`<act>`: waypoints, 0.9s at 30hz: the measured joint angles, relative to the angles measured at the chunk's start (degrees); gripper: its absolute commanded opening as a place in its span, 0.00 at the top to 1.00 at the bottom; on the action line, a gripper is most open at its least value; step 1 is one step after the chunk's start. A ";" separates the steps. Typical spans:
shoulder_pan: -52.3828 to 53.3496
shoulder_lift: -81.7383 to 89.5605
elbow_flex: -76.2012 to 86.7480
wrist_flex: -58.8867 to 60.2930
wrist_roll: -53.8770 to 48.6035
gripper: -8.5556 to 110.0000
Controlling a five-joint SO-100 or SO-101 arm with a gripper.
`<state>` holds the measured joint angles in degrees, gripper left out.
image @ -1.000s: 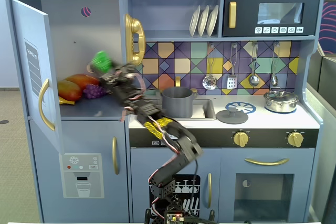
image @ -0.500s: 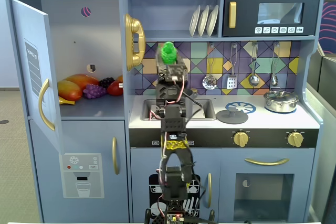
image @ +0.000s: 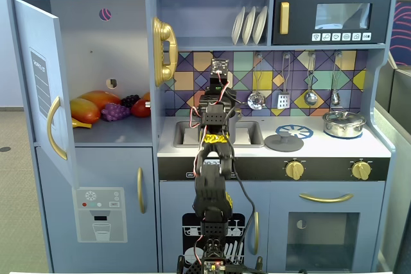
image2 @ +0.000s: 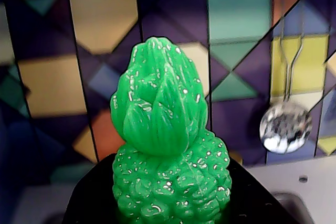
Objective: Pick up the green pineapple from the left cabinet and place it in the gray recipient
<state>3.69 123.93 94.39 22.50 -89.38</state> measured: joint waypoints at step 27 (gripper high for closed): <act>0.88 4.13 1.41 13.97 1.85 0.74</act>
<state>4.57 128.06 95.80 36.47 -87.54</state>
